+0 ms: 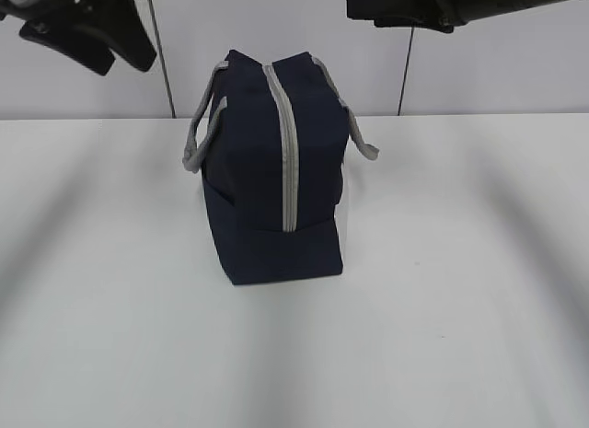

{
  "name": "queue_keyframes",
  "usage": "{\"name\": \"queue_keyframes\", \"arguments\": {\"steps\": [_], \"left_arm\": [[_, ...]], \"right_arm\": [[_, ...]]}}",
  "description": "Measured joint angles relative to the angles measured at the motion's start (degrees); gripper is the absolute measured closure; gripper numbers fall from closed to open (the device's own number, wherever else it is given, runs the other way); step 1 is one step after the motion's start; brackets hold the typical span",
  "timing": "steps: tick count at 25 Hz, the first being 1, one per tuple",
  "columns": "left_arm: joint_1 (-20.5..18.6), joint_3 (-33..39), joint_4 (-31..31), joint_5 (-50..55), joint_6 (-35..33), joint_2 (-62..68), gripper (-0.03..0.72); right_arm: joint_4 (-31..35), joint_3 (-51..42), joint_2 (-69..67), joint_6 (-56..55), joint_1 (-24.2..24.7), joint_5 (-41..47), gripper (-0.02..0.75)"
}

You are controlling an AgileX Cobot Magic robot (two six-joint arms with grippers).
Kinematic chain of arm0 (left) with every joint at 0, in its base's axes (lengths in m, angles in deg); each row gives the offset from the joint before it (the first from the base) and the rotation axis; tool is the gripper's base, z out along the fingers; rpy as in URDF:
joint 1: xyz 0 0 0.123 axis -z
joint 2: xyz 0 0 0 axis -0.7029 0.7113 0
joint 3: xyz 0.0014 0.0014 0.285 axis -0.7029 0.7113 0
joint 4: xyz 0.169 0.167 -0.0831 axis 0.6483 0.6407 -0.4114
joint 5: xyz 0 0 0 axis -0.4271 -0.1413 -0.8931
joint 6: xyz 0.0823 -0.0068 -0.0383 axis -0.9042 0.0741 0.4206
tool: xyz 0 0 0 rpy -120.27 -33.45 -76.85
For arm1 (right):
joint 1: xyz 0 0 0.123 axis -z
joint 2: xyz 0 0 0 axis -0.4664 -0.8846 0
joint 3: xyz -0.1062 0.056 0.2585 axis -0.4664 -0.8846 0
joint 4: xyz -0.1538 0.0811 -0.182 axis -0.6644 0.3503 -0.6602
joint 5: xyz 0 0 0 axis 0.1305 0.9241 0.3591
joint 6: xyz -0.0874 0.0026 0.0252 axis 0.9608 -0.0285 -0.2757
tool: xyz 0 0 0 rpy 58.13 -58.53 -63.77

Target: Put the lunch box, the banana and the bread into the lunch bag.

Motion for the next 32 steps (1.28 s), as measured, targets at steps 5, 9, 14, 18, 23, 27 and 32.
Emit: {"name": "queue_keyframes", "arguments": {"steps": [5, 9, 14, 18, 23, 27, 32], "left_arm": [[0.0, 12.6, 0.1, 0.1, 0.4, -9.6, 0.280], [0.0, 22.4, 0.1, -0.2, 1.0, -17.9, 0.293], [0.0, 34.4, 0.1, -2.0, 2.1, -29.2, 0.301], [0.0, 42.1, 0.2, -3.4, 3.4, -38.5, 0.307], [0.0, 49.2, 4.2, -3.4, 5.1, -51.2, 0.307], [0.0, 54.4, 9.5, -3.2, 6.8, -62.7, 0.307], [0.0, 60.2, 13.2, -2.7, 7.5, -74.6, 0.307]], "right_arm": [[0.0, -10.4, 7.3, 0.2, 0.0, 3.8, 0.314], [0.0, -18.2, 12.7, 1.5, 0.0, 8.3, 0.314], [0.3, -27.8, 20.1, 3.3, -0.3, 18.9, 0.314], [0.9, -33.2, 25.5, 4.8, -2.4, 27.8, 0.315], [1.5, -38.9, 30.9, 7.8, -8.1, 34.2, 0.316], [1.8, -43.0, 33.0, 8.3, -10.4, 35.5, 0.316], [1.9, -47.7, 35.3, 9.0, -10.6, 37.5, 0.316]]}}
